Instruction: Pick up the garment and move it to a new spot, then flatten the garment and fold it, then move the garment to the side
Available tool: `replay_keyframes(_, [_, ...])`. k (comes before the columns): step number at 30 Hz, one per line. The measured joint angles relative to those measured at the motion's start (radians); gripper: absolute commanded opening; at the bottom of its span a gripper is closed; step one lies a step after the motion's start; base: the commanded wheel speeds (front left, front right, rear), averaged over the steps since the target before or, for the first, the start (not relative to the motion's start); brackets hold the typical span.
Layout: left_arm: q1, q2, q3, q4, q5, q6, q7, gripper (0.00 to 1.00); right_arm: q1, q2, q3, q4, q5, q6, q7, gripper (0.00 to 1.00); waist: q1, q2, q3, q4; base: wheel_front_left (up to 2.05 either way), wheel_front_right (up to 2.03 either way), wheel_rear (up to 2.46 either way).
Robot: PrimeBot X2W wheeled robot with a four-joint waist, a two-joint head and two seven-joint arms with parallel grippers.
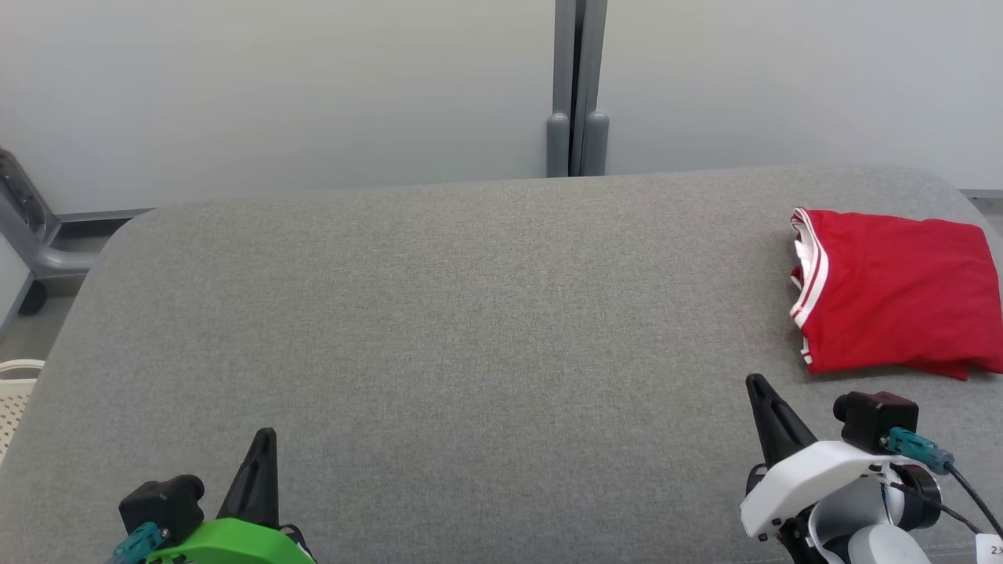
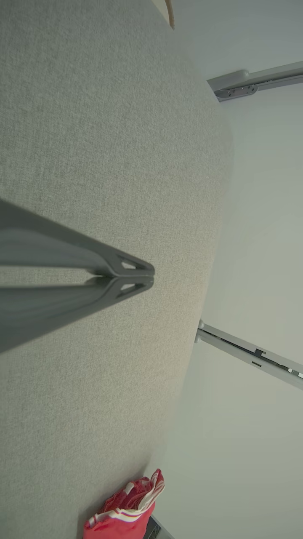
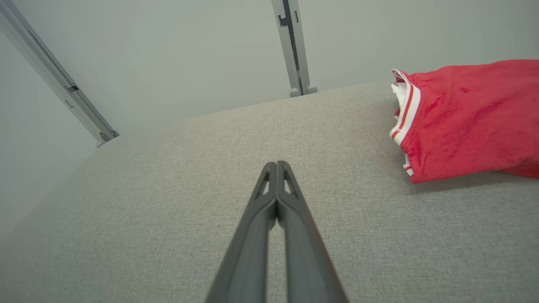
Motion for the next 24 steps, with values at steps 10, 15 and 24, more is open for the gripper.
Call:
replay_keyframes(10, [-0.004,-0.048,0.054,0.022,-0.11,-0.046,0.025,0.0,-0.006,0.0,-0.05,0.022,0.168,0.0,0.033,0.0,0.0,0.0,0.008,-0.002,0.0,0.0,0.0])
replay_keyframes(15, [-0.014,-0.073,0.081,0.034,-0.157,-0.069,0.035,0.0,-0.016,0.0,-0.072,0.03,0.249,0.0,0.045,0.0,0.0,0.0,0.012,-0.004,0.0,0.0,0.0])
replay_keyframes(24, [-0.033,-0.11,0.123,0.056,-0.244,-0.107,0.055,0.0,-0.03,0.0,-0.109,0.048,0.38,0.0,0.071,0.0,0.0,0.0,0.018,-0.006,0.0,0.0,0.0])
